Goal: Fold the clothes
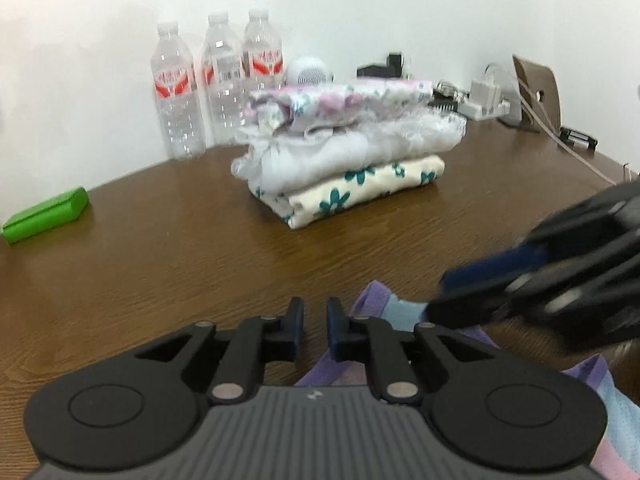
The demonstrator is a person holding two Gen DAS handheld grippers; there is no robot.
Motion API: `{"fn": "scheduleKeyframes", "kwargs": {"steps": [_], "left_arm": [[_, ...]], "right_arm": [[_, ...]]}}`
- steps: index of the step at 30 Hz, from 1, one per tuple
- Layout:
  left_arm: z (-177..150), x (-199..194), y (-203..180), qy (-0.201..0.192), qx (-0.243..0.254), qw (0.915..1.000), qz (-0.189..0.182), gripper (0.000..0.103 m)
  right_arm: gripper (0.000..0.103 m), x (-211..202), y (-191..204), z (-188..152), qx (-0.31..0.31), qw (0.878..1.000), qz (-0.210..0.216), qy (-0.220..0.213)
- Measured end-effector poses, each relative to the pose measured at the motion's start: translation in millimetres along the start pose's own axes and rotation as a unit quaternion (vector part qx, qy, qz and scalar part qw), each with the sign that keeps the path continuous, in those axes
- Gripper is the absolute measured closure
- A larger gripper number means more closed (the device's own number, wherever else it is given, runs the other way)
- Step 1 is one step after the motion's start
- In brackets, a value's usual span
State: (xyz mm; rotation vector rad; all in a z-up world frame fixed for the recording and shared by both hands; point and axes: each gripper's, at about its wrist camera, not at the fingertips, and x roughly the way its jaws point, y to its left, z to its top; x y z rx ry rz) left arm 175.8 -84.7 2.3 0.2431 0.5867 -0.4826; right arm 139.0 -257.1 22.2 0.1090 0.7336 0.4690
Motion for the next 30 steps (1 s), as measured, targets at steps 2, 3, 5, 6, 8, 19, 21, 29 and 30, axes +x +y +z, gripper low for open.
{"fn": "scheduleKeyframes", "kwargs": {"steps": [2, 3, 5, 6, 8, 19, 21, 29, 30], "left_arm": [[-1, 2, -1, 0.007, 0.000, 1.0000, 0.003, 0.091], [-1, 3, 0, 0.012, -0.004, 0.9999, 0.004, 0.090], [-1, 1, 3, 0.011, -0.017, 0.9998, 0.003, 0.090], [-1, 1, 5, 0.011, -0.022, 0.9997, 0.003, 0.090], [3, -10, 8, -0.008, -0.027, 0.9996, -0.010, 0.090], [8, 0, 9, 0.022, -0.050, 0.9945, -0.089, 0.095], [8, 6, 8, 0.033, -0.055, 0.9927, -0.102, 0.095], [3, 7, 6, 0.015, -0.060, 0.9934, -0.097, 0.092], [4, 6, 6, 0.015, -0.060, 0.9934, -0.097, 0.092]], "right_arm": [[0.103, 0, -1, -5, 0.005, 1.000, -0.010, 0.006], [0.103, -6, -4, -7, 0.012, 1.000, -0.012, 0.000], [0.103, -16, -11, -11, 0.032, 0.999, -0.015, -0.009], [0.103, -18, -12, -12, 0.038, 0.999, -0.018, -0.009], [0.102, -21, -11, -13, 0.040, 0.999, -0.019, -0.015], [0.103, -1, 10, -10, -0.038, 0.999, -0.034, -0.005], [0.103, -11, 3, -12, 0.012, 0.999, -0.033, -0.017], [0.097, -19, -11, -20, 0.084, 0.995, -0.041, -0.028], [0.097, -16, -9, -18, 0.077, 0.996, -0.038, -0.027]]}}
